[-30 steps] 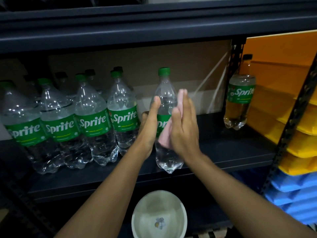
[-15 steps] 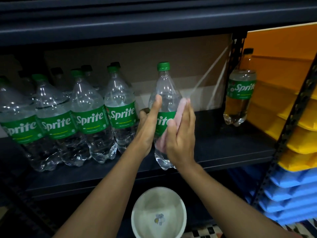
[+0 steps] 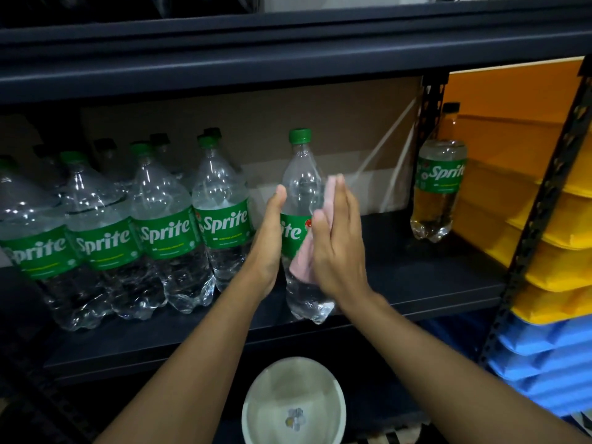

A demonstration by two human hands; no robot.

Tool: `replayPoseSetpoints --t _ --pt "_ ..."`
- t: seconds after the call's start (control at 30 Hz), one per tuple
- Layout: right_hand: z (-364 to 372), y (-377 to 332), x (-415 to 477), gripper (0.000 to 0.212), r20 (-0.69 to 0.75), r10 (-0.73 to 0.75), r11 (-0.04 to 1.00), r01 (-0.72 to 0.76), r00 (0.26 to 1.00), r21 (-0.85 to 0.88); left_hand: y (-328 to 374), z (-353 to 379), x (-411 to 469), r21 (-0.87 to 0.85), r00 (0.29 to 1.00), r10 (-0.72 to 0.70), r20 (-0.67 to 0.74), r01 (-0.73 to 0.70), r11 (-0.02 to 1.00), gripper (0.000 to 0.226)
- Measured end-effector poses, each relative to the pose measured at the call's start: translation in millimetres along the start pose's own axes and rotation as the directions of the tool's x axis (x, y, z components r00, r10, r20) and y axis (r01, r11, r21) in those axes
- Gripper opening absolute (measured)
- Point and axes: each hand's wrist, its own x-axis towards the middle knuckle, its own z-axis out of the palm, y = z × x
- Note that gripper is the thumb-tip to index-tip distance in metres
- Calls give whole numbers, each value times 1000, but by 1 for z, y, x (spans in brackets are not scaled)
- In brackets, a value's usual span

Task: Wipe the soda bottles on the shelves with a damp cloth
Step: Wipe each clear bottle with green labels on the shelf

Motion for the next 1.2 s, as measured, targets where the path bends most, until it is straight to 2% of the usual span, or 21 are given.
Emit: replayPoseSetpoints --t 0.07,0.2,0.27,0.37,0.43,0.5,0.6,0.73,0.9,0.97,1.03,1.13,1.2 --pt "-5 -18 30 57 4 -46 999 46 999 0 0 1 1 -13 999 0 -43 -1 1000 75" --pt "-9 -34 64 53 2 -53 998 52 999 36 6 2 -3 -100 999 1 46 4 995 60" --pt "-7 -34 61 53 -34 -44 998 46 998 46 9 4 -6 -83 996 3 86 4 997 56" --pt "5 -22 36 57 -136 -109 994 107 985 -23 7 3 -5 0 994 -17 108 17 1000 72" --pt "13 -8 10 60 -161 -123 991 111 979 -78 7 3 -5 27 993 -9 114 6 1000 66" --pt "17 11 -22 63 -134 -93 994 84 987 -67 5 3 -5 2 994 -25 104 25 1000 67" --pt "19 37 -68 65 -14 -15 1000 15 1000 -27 2 3 -4 -39 997 -47 59 50 998 79" --pt "16 52 -92 63 67 56 997 -52 996 -59 -6 3 -1 -15 1000 -9 -8 8 1000 82" --pt "6 23 -40 60 25 65 998 -65 998 -5 -24 1 5 -57 995 -33 -92 28 998 93" --pt "-1 3 -10 58 11 45 999 -45 999 26 -23 4 -4 -25 997 17 -74 -19 1000 77" --pt "-7 -12 20 55 22 28 999 -29 999 32 -26 4 -10 -71 997 48 -66 -53 996 65" --pt "-8 -19 48 50 24 27 997 -28 999 75 -39 1 -12 -143 997 30 -64 -39 989 68" --pt "-3 -12 44 49 -14 38 989 -36 999 144 -50 2 -13 -97 999 17 -41 -21 995 76"
